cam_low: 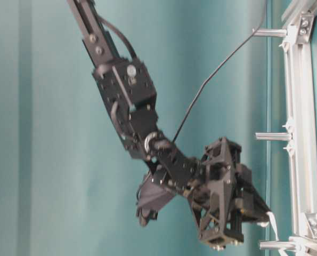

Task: Move the cable alternately left and right between 8 pins so it hooks onto each one.

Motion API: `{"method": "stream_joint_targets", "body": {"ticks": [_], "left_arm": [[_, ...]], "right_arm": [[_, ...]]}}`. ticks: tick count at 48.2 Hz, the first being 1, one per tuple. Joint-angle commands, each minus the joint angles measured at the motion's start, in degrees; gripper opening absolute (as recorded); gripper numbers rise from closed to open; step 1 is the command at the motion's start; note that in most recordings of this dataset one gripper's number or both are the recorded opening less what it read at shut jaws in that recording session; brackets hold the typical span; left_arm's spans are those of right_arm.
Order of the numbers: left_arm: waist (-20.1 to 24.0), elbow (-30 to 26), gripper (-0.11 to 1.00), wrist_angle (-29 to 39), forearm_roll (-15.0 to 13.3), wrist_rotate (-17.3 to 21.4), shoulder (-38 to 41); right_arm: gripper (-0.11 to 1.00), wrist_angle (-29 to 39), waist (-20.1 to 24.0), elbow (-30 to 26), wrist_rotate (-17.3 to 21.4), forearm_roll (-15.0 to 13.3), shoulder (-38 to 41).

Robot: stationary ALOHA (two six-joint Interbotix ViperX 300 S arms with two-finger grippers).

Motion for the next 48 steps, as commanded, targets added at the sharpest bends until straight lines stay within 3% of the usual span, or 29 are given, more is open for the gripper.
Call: {"method": "stream_joint_targets", "body": {"ticks": [1,13,28,48], "left_arm": [[-0.1,-0.4,0.64,-0.1,0.2,0.2,-1.0],[-0.1,-0.1,0.64,1.3,0.2,0.2,-5.4],[-0.1,-0.1,0.64,1.4,0.2,0.2,-5.4],[-0.1,-0.1,0.64,1.5,0.2,0.2,-5.4]], "right_arm": [[0.1,-1.7,0.6,2.3,1.0,-0.7,-4.8],[0.1,-2.2,3.2,6.7,1.2,-0.8,-7.1],[0.1,-3.0,7.9,7.9,1.1,-0.8,-8.2],[0.1,-4.8,9.5,12.7,1.3,-0.8,-10.6]]}}
